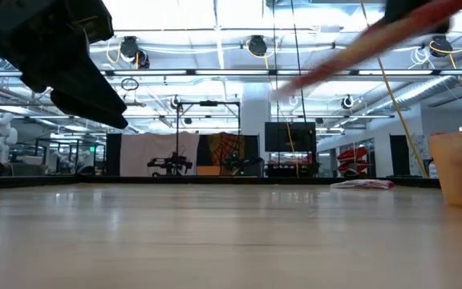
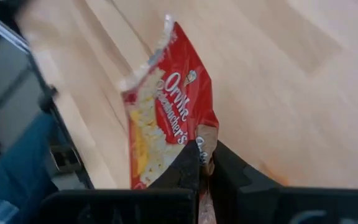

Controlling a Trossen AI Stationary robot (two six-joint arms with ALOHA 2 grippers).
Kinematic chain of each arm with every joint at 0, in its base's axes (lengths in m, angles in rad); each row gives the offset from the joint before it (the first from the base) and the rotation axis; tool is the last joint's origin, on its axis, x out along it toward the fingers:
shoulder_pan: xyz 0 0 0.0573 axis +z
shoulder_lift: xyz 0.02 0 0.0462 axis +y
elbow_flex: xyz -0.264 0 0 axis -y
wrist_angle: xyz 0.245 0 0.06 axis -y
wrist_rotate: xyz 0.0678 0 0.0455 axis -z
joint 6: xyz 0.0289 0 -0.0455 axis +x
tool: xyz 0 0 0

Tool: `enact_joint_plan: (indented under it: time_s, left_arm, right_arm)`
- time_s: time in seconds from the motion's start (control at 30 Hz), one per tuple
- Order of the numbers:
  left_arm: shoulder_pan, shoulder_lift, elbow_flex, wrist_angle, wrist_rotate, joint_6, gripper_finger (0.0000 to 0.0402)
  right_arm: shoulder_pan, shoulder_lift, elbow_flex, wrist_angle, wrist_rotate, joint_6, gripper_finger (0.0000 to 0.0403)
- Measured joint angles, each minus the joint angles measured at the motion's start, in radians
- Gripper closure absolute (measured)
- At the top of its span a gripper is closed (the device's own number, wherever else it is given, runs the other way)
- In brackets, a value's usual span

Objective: Sort popcorn bags into baskets
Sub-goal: Put the popcorn pack into the orange bin

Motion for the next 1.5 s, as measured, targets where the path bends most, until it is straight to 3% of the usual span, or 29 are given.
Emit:
enact_joint_plan:
  time_s: [0.2, 0.5, 0.83, 1.03, 1.5]
  left_arm:
    - [-0.041, 0.0, 0.0, 0.001, -0.042, -0.043, 0.0119]
    - [-0.055, -0.001, 0.001, 0.002, -0.069, -0.053, 0.0119]
    - [-0.054, -0.002, -0.042, 0.048, -0.071, -0.059, 0.0119]
    - [-0.054, -0.002, -0.109, 0.104, -0.071, -0.117, 0.0119]
    - [-0.054, -0.002, -0.128, 0.183, -0.071, -0.078, 0.0119]
  right_arm:
    - [0.129, 0.058, 0.179, -0.295, -0.015, 0.203, 0.04]
    - [0.261, 0.136, 0.412, -0.577, -0.269, 0.433, 0.04]
    - [0.381, 0.13, 0.447, -0.704, -0.454, 0.653, 0.0398]
    - [0.461, 0.138, 0.447, -0.685, -0.452, 0.602, 0.0396]
    - [0.541, 0.139, 0.404, -0.632, -0.238, 0.581, 0.0395]
